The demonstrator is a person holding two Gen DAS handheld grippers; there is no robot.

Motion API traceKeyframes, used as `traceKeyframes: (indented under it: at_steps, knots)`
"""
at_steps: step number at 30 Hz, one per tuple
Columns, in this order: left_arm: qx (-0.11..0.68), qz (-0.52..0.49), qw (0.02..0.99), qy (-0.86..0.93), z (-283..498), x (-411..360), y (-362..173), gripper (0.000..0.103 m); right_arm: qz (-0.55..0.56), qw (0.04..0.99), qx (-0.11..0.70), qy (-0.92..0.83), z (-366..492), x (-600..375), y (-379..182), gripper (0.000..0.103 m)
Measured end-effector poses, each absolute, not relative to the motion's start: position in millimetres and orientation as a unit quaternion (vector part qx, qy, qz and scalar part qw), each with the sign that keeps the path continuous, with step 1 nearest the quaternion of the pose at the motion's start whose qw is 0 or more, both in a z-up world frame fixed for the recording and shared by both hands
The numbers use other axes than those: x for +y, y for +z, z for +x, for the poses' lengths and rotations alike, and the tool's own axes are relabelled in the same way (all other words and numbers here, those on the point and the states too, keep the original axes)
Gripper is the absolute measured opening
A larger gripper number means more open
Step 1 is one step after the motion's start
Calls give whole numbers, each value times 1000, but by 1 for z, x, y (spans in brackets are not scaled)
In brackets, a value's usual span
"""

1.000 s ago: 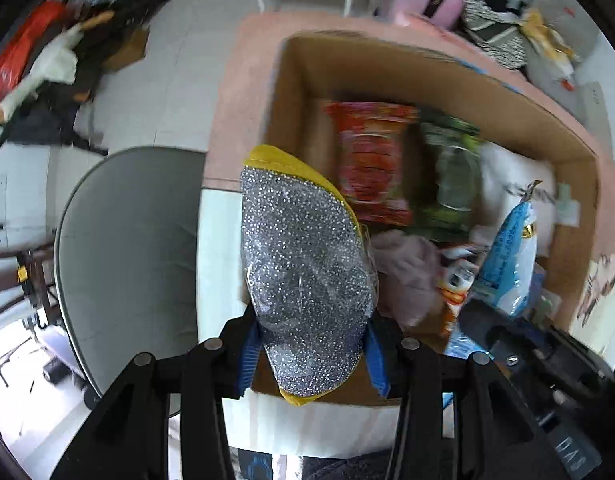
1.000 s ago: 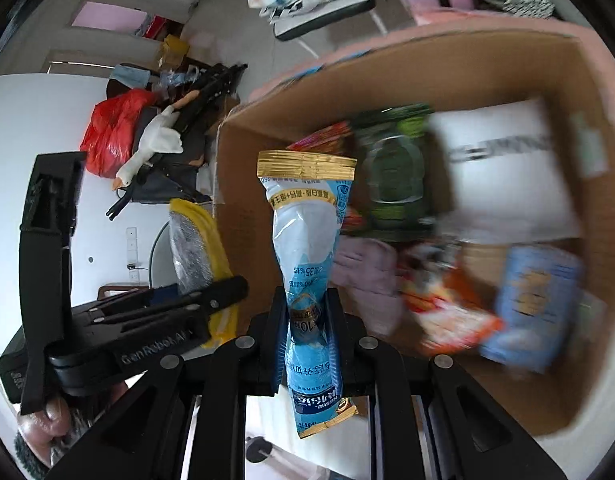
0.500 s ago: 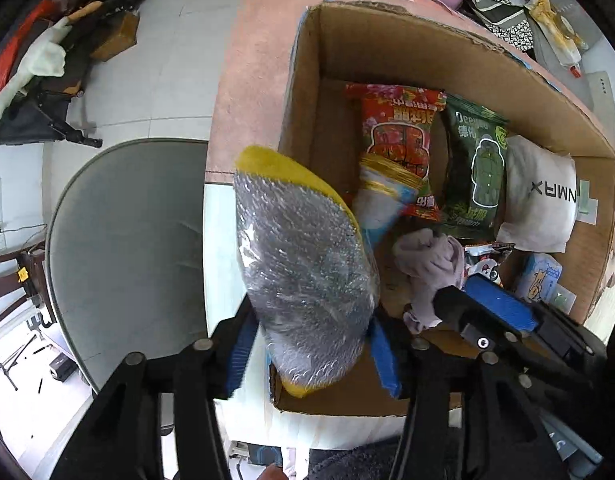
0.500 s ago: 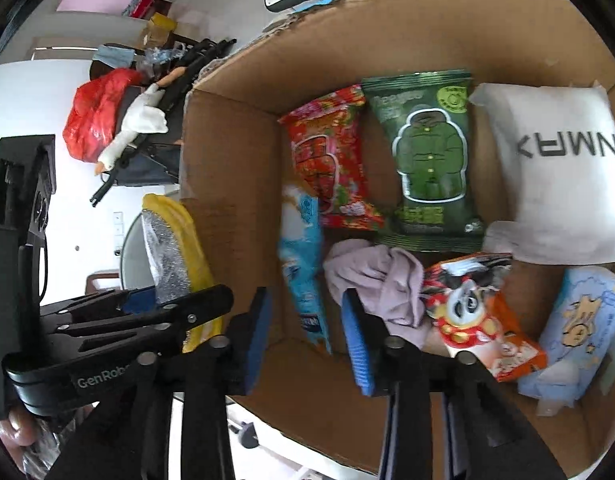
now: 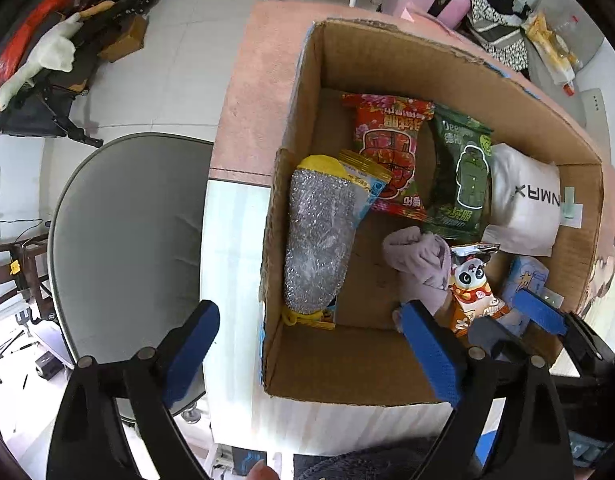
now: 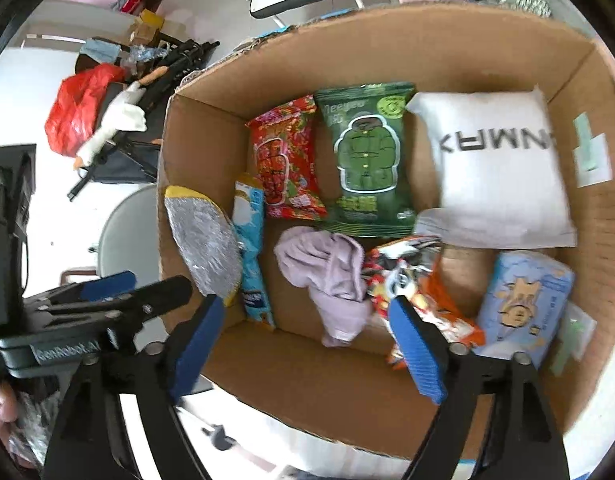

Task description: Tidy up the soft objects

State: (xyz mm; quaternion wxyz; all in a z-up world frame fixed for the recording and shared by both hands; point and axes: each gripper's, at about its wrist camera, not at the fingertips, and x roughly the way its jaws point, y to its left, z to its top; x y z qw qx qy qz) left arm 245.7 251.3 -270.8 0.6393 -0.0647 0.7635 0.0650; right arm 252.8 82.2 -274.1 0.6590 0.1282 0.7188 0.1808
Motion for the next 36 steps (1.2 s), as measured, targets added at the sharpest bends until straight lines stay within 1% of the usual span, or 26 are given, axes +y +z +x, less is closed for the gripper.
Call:
traceKeyframes:
  at_steps: [3,4,5,9,13,18,24,32,36]
  knots:
    - [745,-73,659,74,235,251,-260,95,81,680,710,166,246,76,-263,102]
    - [736,-76,668,78,231,250,-256,101,68,688,705,158,243,72,-260,103]
    - [728,-77,676,81,228,249,-252,103,54,695,702,146,239,67,-256,103]
    - [692,-66,714,85,211,232,-236,103,17,728,678,100,229,38,-236,103]
    - [674,-62,733,69,196,209,-224,103,-2,754,654,59,211,6,-211,103]
    - [647,-41,760,56,181,183,-205,103,3,770,637,30,189,-27,-181,103]
    - [627,-5,778,52,170,164,-188,103,4,783,622,7,167,-47,-161,103]
    - [619,-3,784,48,162,155,-180,103,11,785,619,-5,154,-54,-150,103]
    - [607,-3,794,45,153,151,-159,103,19,793,609,-2,143,-58,-132,103]
